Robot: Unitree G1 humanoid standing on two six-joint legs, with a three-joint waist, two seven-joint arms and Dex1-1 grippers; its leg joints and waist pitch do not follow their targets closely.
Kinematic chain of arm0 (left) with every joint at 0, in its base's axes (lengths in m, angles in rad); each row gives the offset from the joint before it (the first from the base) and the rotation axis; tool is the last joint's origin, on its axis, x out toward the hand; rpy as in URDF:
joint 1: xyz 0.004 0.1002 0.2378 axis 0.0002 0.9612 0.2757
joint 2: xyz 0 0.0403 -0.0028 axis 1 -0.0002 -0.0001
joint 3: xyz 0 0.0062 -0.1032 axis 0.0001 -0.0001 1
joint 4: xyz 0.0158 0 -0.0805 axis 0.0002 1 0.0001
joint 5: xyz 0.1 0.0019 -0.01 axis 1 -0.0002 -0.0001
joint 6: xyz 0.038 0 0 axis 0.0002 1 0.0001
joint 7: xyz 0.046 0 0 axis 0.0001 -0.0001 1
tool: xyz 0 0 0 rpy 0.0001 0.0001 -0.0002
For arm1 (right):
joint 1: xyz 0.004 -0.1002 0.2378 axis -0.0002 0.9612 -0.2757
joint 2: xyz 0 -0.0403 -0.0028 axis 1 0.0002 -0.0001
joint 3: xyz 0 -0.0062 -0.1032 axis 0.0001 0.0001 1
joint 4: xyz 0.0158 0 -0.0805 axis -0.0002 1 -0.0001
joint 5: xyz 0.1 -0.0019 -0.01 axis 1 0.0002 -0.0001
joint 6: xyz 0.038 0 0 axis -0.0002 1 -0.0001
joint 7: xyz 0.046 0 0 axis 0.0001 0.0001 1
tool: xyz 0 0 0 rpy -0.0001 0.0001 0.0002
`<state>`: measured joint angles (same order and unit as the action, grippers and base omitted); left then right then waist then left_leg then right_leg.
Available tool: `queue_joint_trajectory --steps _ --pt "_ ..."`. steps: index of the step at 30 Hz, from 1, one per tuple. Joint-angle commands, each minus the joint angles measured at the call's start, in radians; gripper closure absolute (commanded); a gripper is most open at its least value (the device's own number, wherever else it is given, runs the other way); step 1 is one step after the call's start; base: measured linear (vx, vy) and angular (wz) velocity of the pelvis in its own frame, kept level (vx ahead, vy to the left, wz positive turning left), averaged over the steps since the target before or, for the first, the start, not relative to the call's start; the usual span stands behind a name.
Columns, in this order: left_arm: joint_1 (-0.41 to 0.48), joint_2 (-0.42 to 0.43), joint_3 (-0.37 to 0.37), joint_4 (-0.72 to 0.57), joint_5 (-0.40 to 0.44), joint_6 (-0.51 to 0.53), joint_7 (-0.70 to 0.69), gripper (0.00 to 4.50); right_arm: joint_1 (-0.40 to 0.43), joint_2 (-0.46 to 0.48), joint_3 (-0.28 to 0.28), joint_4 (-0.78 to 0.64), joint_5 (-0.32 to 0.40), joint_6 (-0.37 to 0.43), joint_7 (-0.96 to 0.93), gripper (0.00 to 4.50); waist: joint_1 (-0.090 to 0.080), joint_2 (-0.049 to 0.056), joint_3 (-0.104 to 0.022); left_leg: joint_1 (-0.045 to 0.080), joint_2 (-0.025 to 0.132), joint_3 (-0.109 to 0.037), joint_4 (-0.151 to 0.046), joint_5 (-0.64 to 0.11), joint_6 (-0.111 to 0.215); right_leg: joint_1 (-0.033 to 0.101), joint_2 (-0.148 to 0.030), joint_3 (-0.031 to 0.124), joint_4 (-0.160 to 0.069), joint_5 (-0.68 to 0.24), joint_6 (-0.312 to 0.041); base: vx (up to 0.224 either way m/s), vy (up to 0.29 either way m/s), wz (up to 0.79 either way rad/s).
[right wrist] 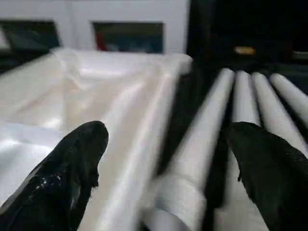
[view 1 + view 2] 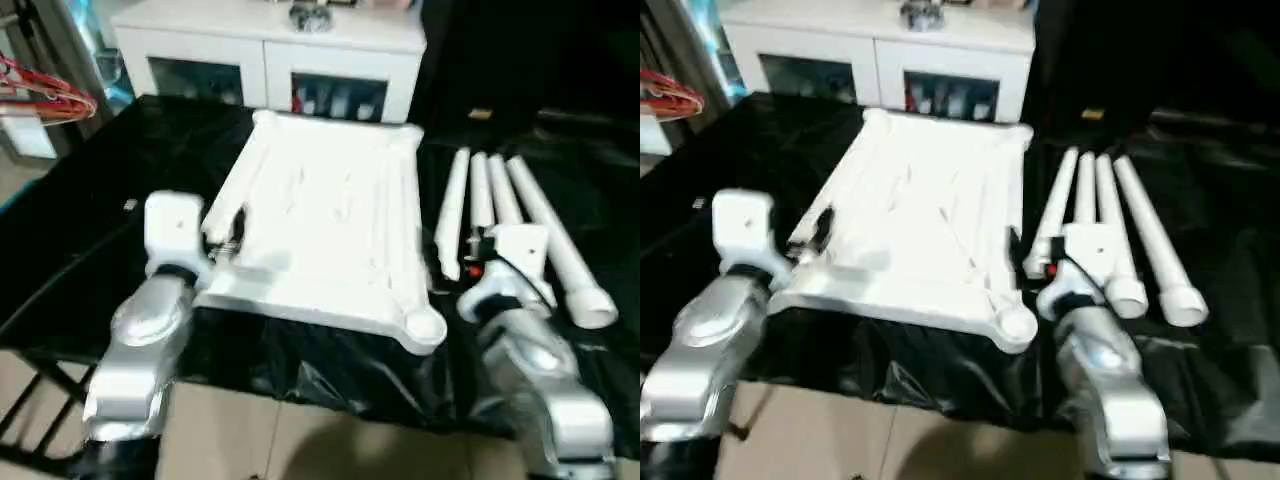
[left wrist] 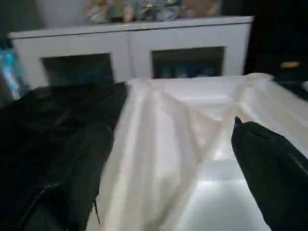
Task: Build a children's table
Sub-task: Move to table
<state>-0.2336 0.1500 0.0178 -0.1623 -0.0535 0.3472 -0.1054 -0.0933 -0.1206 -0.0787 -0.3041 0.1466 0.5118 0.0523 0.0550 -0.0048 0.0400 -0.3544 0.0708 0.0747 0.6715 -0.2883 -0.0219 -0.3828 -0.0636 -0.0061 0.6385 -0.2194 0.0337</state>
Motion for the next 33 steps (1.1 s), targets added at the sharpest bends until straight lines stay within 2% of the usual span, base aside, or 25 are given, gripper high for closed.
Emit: queue_joint_trajectory --steps 1,2,4,8,9,11,12,13,14,15,16,17,18,19,20,21,23,24,25,27,28,30,31,32,33 --pt "-0.013 0.004 -0.009 0.019 0.012 -0.017 -0.002 0.00 -0.020 -0.012 -0.016 0.005 -0.019 0.020 -0.007 0.05 -0.005 0.002 -0.042 0.002 0.092 -0.017 -0.100 0.112 -0.046 0.077 -0.078 0.039 -0.065 0.091 -0.195 -0.077 -0.046 0.01" --pt "-0.015 -0.002 -0.004 0.024 0.005 -0.014 0.000 0.00 -0.026 -0.013 -0.020 0.010 -0.021 0.031 -0.015 0.05 -0.010 -0.009 -0.039 0.007 0.099 -0.015 -0.108 0.058 -0.042 0.075 -0.080 0.038 -0.073 0.032 -0.204 -0.077 -0.046 0.01" --pt "-0.032 -0.016 0.011 0.049 -0.004 -0.014 0.013 0.00 -0.045 -0.024 -0.028 0.031 -0.015 0.043 -0.016 0.05 -0.026 -0.001 -0.034 0.012 0.116 -0.004 -0.117 -0.035 -0.028 0.062 -0.081 0.037 -0.080 -0.067 -0.241 -0.060 -0.055 0.08" --pt "-0.040 -0.008 0.000 0.079 0.030 -0.032 0.024 0.00 -0.059 -0.048 -0.035 0.029 -0.012 0.069 -0.009 0.05 -0.027 -0.012 -0.034 0.006 0.123 0.019 -0.121 -0.063 -0.007 0.059 -0.079 0.038 -0.091 -0.145 -0.229 -0.029 -0.026 0.03" --pt "-0.041 -0.002 -0.011 0.089 0.050 -0.042 0.035 0.00 -0.062 -0.043 -0.046 0.028 0.001 0.078 -0.010 0.05 -0.031 -0.003 -0.039 0.043 0.128 0.061 -0.102 -0.086 -0.058 0.018 -0.048 0.066 -0.115 -0.215 -0.192 0.000 0.000 0.00" --pt "-0.045 -0.003 -0.028 0.100 0.065 -0.057 0.040 0.00 -0.066 -0.048 -0.048 0.030 -0.001 0.079 -0.007 0.05 -0.028 -0.007 -0.043 0.065 0.116 0.094 -0.104 -0.136 -0.155 -0.003 0.029 0.064 -0.113 -0.262 -0.142 -0.017 -0.035 -0.27" --pt "-0.048 -0.007 -0.031 0.103 0.063 -0.059 0.038 0.00 -0.068 -0.054 -0.046 0.034 -0.007 0.076 -0.005 0.05 -0.037 0.009 -0.039 0.109 0.155 0.089 -0.121 -0.163 -0.160 -0.050 0.069 0.036 -0.114 -0.224 -0.120 -0.046 -0.057 -0.39" --pt "-0.053 -0.019 -0.022 0.102 0.049 -0.054 0.040 0.00 -0.069 -0.055 -0.043 0.032 -0.014 0.076 -0.007 0.05 -0.042 0.028 -0.043 0.125 0.264 0.060 -0.174 -0.129 -0.112 -0.069 0.039 -0.001 -0.071 -0.165 -0.126 -0.030 -0.063 -0.45" --pt "-0.056 -0.027 -0.013 0.104 0.036 -0.050 0.038 0.00 -0.069 -0.054 -0.043 0.032 -0.014 0.076 -0.008 0.05 -0.042 0.028 -0.043 0.125 0.264 0.060 -0.174 -0.129 -0.112 -0.069 0.039 -0.001 -0.071 -0.165 -0.126 -0.030 -0.063 -0.45" --pt "-0.060 -0.035 -0.002 0.106 0.021 -0.045 0.036 0.00 -0.069 -0.052 -0.043 0.030 -0.015 0.075 -0.010 0.05 -0.026 0.033 -0.061 0.099 0.365 0.066 -0.205 0.040 0.000 -0.073 -0.016 -0.043 0.025 -0.031 -0.113 -0.007 -0.096 -0.54" --pt "-0.063 -0.033 -0.002 0.107 0.023 -0.043 0.036 0.00 -0.068 -0.051 -0.041 0.028 -0.016 0.073 -0.010 0.05 -0.035 0.003 -0.065 0.064 0.338 0.013 -0.199 0.058 0.095 -0.035 -0.044 -0.039 0.051 0.017 -0.119 -0.002 -0.185 -0.31" --pt "-0.065 -0.030 0.000 0.106 0.025 -0.044 0.037 0.00 -0.066 -0.050 -0.039 0.025 -0.014 0.065 -0.008 0.05 -0.039 -0.009 -0.078 0.056 0.243 0.049 -0.122 0.114 0.227 -0.032 -0.069 -0.020 -0.013 0.124 -0.236 -0.002 -0.185 -0.31" --pt "-0.066 -0.028 0.002 0.104 0.026 -0.047 0.039 0.00 -0.064 -0.050 -0.038 0.022 -0.012 0.062 -0.007 0.05 -0.019 -0.060 -0.089 -0.060 0.023 0.129 0.037 -0.041 0.243 0.068 -0.086 0.035 -0.105 0.193 -0.342 0.001 -0.193 -0.09" --pt "-0.066 -0.029 0.004 0.100 0.023 -0.044 0.037 0.00 -0.062 -0.050 -0.038 0.019 -0.010 0.062 -0.007 0.05 -0.001 -0.061 -0.085 -0.075 0.033 0.088 0.053 -0.022 0.147 0.091 -0.127 0.034 -0.107 0.133 -0.276 -0.009 -0.171 -0.10" --pt "-0.065 -0.027 0.006 0.095 0.022 -0.041 0.034 0.00 -0.062 -0.047 -0.039 0.016 -0.005 0.066 -0.006 0.05 -0.005 -0.070 -0.075 -0.085 0.025 0.080 0.041 0.033 0.102 0.085 -0.110 0.019 -0.100 0.156 -0.165 -0.009 -0.171 -0.10" --pt "-0.064 -0.024 0.006 0.090 0.027 -0.042 0.035 0.00 -0.062 -0.045 -0.039 0.014 -0.003 0.068 -0.005 0.05 0.000 -0.060 -0.061 -0.066 0.036 0.062 -0.004 0.092 0.058 0.066 -0.101 0.004 -0.113 0.101 -0.003 -0.016 -0.163 -0.06" --pt "-0.057 -0.027 0.017 0.082 0.020 -0.030 0.038 0.00 -0.067 -0.044 -0.033 0.027 -0.003 0.061 0.000 0.05 0.007 -0.017 -0.048 -0.062 0.099 0.023 -0.075 0.078 0.125 0.060 -0.103 -0.008 -0.143 -0.088 0.107 -0.031 -0.109 -0.10" --pt "-0.056 -0.027 0.020 0.081 0.019 -0.030 0.038 0.00 -0.070 -0.043 -0.031 0.031 -0.003 0.061 0.001 0.05 -0.003 0.004 -0.050 -0.054 0.141 -0.007 -0.094 0.032 0.131 0.064 -0.081 -0.041 -0.145 -0.217 0.132 -0.039 -0.070 -0.16" --pt "-0.053 -0.024 0.022 0.076 0.022 -0.030 0.039 0.00 -0.075 -0.042 -0.025 0.034 -0.005 0.063 0.002 0.05 -0.005 0.008 -0.054 -0.019 0.200 -0.031 -0.113 -0.046 0.142 0.051 -0.091 -0.047 -0.143 -0.272 0.107 -0.026 -0.056 -0.01" --pt "-0.042 -0.009 0.013 0.065 0.037 -0.032 0.035 0.00 -0.076 -0.042 -0.009 0.016 0.000 0.067 0.016 0.05 -0.004 0.008 -0.051 0.003 0.232 -0.028 -0.126 -0.096 0.127 0.041 -0.118 -0.034 -0.122 -0.186 -0.001 -0.013 -0.028 -0.01" --pt "-0.038 -0.005 0.011 0.062 0.040 -0.031 0.032 0.00 -0.073 -0.043 -0.004 0.006 0.003 0.067 0.022 0.05 0.001 -0.002 -0.039 -0.001 0.189 0.009 -0.118 -0.136 0.081 0.041 -0.129 -0.032 -0.150 -0.267 -0.037 0.000 0.000 0.00" --pt "-0.029 -0.003 0.012 0.060 0.043 -0.057 0.029 0.00 -0.058 -0.045 0.008 -0.013 0.006 0.058 0.035 0.05 0.009 -0.014 -0.025 0.006 0.125 0.050 -0.094 -0.122 0.045 0.047 -0.128 -0.047 -0.190 -0.502 0.004 0.000 0.000 0.00" --pt "-0.027 -0.004 0.017 0.057 0.036 -0.045 0.029 0.00 -0.051 -0.043 0.009 -0.016 0.011 0.056 0.043 0.05 0.021 -0.014 -0.031 0.016 0.121 0.062 -0.104 -0.079 0.044 0.044 -0.101 -0.069 -0.207 -0.611 0.079 0.000 0.000 0.00" --pt "-0.027 -0.004 0.020 0.054 0.038 -0.037 0.032 0.00 -0.044 -0.043 0.011 -0.019 0.011 0.053 0.045 0.05 0.022 -0.008 -0.033 0.023 0.134 0.056 -0.113 -0.085 0.046 0.042 -0.094 -0.077 -0.209 -0.582 0.085 0.000 0.000 0.00" --pt "-0.027 -0.005 0.025 0.048 0.038 -0.028 0.035 0.00 -0.035 -0.041 0.014 -0.023 0.010 0.051 0.046 0.05 0.018 0.003 -0.036 0.035 0.174 0.037 -0.130 -0.118 0.047 0.043 -0.091 -0.087 -0.206 -0.490 0.070 0.000 0.000 0.00"
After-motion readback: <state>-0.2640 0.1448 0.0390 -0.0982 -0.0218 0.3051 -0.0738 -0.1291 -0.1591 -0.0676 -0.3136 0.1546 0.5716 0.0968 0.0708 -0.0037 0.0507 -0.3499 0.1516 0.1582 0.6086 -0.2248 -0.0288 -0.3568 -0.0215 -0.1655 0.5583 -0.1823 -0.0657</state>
